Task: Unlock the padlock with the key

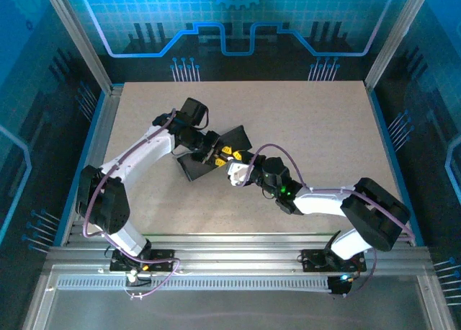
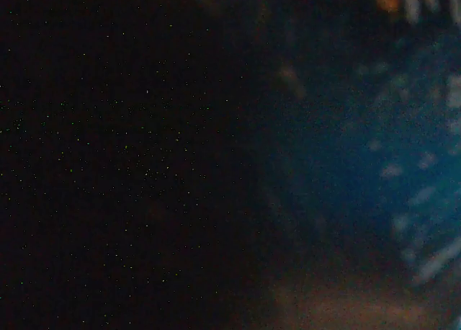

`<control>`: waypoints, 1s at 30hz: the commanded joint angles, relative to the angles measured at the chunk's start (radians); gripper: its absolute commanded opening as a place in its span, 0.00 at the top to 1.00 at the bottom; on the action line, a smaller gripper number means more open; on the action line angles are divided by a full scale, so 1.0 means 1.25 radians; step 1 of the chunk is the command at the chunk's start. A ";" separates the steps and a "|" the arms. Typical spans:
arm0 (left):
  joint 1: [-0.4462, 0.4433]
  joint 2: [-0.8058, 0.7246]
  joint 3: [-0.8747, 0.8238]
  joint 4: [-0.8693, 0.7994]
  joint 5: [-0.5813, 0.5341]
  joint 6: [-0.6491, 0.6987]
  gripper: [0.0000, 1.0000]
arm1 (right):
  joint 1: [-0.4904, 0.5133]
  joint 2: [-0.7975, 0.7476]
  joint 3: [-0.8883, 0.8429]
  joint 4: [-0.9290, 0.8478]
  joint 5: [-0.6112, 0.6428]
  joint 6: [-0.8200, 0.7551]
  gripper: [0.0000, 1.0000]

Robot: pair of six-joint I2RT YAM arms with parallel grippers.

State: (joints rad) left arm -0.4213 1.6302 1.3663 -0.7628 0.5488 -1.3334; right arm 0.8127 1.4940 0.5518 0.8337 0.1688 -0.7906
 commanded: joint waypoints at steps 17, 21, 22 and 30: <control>0.005 -0.027 0.010 0.023 0.060 -0.007 1.00 | 0.045 0.001 0.048 0.035 0.023 -0.044 0.79; 0.005 -0.028 0.011 0.026 0.064 -0.007 1.00 | 0.044 0.007 0.046 0.035 0.018 -0.040 0.83; 0.005 -0.027 0.012 0.027 0.065 -0.007 1.00 | 0.044 0.006 0.048 0.031 0.016 -0.035 0.85; 0.005 -0.020 0.007 0.048 0.078 0.002 1.00 | 0.030 -0.041 0.080 -0.098 -0.028 0.090 0.94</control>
State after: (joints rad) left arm -0.4099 1.6299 1.3663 -0.7513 0.5636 -1.3365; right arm 0.8497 1.4845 0.5991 0.7559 0.1974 -0.7792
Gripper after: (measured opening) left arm 0.291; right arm 0.076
